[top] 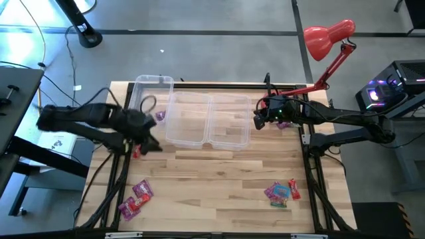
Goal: Sort candy
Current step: Put the violet candy bag into the left transparent bin
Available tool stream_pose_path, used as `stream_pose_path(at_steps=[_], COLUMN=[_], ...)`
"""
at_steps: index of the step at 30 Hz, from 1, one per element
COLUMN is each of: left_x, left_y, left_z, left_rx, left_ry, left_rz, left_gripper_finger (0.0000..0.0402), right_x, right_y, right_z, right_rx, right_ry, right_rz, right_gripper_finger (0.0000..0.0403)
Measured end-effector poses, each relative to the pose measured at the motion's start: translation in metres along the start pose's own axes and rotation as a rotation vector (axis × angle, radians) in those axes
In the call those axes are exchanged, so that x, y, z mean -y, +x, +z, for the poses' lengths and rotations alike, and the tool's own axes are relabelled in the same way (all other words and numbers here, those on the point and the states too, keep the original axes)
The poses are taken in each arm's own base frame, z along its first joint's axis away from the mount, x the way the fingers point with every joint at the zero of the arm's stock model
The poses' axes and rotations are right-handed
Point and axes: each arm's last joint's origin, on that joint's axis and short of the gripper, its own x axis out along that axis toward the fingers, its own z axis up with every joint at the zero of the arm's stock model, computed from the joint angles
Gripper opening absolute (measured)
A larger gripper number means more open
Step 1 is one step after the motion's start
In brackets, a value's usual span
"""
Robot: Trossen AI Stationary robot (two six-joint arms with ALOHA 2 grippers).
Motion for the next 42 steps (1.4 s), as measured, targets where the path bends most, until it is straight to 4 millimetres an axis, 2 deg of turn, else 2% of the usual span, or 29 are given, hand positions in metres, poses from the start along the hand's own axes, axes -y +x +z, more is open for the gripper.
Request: stream_pose_path(at_steps=[4,9,13,22,28,33,37,42], left_x=[0.013,0.019,0.014,0.006,-0.007,-0.011,-0.011,-0.010], left_y=[0.019,0.070,0.104,0.139,0.162,0.171,0.172,0.168], left_z=[-0.026,-0.071,-0.100,-0.127,-0.141,-0.147,-0.148,-0.145], left_rx=[-0.132,-0.356,-0.445,-0.544,-0.619,-0.636,-0.637,-0.601], left_ry=[0.020,0.045,0.012,-0.014,-0.016,-0.025,0.002,0.046], left_rz=[0.132,0.306,0.486,0.667,0.584,0.541,0.542,0.520], left_gripper_finger=[0.0227,0.0226,0.0226,0.0226,0.0226,0.0221,0.0173,0.0033], right_x=[0.000,0.000,0.000,0.001,0.001,0.002,0.002,0.002], right_y=[0.000,0.000,0.000,0.000,0.000,0.000,0.000,0.000], right_z=[0.000,-0.001,-0.001,-0.001,-0.001,-0.002,-0.002,-0.002], right_rx=[-0.001,-0.005,-0.007,-0.006,-0.010,-0.021,-0.024,-0.014], right_ry=[-0.012,-0.013,-0.013,-0.010,-0.010,-0.014,-0.015,-0.016], right_rz=[-0.001,-0.004,-0.005,-0.006,-0.008,-0.016,-0.018,-0.033], right_gripper_finger=[0.0000,0.0000,0.0000,0.0000,0.0000,0.0000,0.0000,0.0000])
